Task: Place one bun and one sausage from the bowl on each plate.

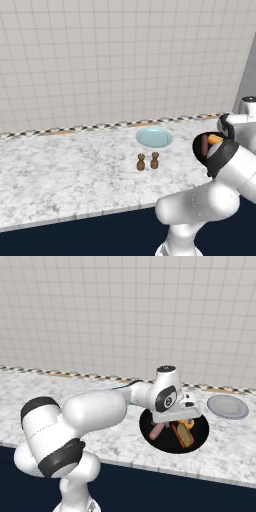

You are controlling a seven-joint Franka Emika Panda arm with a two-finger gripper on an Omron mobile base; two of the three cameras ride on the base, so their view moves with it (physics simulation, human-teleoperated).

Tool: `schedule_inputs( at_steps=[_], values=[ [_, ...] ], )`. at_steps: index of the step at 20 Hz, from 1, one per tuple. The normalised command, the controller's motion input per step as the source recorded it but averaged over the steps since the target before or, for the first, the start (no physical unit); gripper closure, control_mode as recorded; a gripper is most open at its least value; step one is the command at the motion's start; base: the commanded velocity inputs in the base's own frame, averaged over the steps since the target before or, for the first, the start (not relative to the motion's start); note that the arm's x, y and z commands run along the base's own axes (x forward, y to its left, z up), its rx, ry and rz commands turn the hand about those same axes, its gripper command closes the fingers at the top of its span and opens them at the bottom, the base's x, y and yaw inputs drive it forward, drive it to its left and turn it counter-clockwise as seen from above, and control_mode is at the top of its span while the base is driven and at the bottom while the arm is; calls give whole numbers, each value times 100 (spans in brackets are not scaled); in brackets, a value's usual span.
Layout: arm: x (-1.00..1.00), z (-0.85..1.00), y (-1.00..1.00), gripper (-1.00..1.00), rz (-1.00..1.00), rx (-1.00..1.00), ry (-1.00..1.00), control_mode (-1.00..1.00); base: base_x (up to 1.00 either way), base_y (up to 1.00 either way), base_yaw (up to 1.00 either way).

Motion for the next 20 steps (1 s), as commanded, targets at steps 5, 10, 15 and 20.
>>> schedule_inputs(
  at_steps=[5, 10, 15, 20],
  values=[
    [2, -43, -27, -100, 5, 14, 0, -100, 0, 0, 0],
    [0, -48, -1, -100, 4, 3, 11, -100, 0, 0, 0],
    [0, -17, -1, -100, 3, 0, 0, -100, 0, 0, 0],
    [2, -17, -1, -100, 4, -1, -4, -100, 0, 0, 0]
  ],
)
